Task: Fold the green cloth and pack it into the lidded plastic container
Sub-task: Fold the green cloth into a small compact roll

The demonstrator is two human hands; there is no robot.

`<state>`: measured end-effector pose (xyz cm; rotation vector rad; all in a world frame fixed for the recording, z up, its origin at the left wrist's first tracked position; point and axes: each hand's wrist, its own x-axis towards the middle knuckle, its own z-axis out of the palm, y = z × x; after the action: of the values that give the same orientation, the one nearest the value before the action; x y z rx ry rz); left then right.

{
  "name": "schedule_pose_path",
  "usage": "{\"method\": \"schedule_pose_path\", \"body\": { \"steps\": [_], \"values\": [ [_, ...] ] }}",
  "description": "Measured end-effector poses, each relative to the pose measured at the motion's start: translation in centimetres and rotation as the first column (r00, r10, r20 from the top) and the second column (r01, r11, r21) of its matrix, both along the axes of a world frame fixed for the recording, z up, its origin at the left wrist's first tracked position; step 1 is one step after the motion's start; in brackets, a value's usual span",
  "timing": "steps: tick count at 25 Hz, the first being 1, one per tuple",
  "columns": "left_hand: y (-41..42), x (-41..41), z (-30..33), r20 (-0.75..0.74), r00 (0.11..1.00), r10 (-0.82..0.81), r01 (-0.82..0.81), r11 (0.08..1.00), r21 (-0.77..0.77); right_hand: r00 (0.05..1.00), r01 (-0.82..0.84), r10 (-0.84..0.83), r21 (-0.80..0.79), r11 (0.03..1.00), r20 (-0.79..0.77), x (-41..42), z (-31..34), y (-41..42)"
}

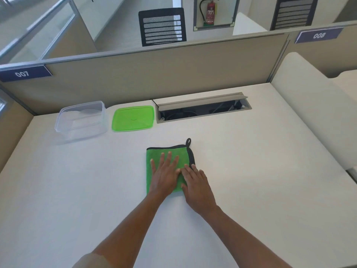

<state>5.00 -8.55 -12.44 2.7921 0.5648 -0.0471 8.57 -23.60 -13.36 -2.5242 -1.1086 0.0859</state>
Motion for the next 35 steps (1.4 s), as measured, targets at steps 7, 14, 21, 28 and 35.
{"method": "schedule_pose_path", "body": {
  "steps": [7, 14, 21, 28, 35],
  "values": [
    [2.4, -2.0, -1.3, -0.214, 0.97, -0.113, 0.122, 0.992, 0.03, 0.998, -0.002, -0.011, -0.219, 0.976, -0.055, 0.9, -1.0, -1.2],
    [3.6, -8.6, -1.3, 0.063, 0.976, -0.208, 0.198, 0.971, 0.132, 0.968, -0.208, 0.22, -0.102, 0.973, 0.123, 0.4, -0.1, -2.2],
    [4.1, -9.5, -1.4, 0.086, 0.957, -0.276, 0.269, 0.959, 0.09, 0.96, -0.235, 0.253, -0.15, 0.96, 0.121, 0.6, -0.7, -2.7],
    [3.3, -9.6, -1.6, 0.091, 0.951, -0.294, 0.266, 0.934, 0.238, 0.96, -0.238, 0.257, -0.16, 0.958, 0.111, 0.3, -0.2, -2.0],
    [3.1, -9.2, -0.4, 0.036, 0.986, -0.165, 0.157, 0.973, 0.172, 0.965, -0.203, 0.222, -0.143, 0.969, 0.139, 0.3, 0.1, -1.5]
  ]
}}
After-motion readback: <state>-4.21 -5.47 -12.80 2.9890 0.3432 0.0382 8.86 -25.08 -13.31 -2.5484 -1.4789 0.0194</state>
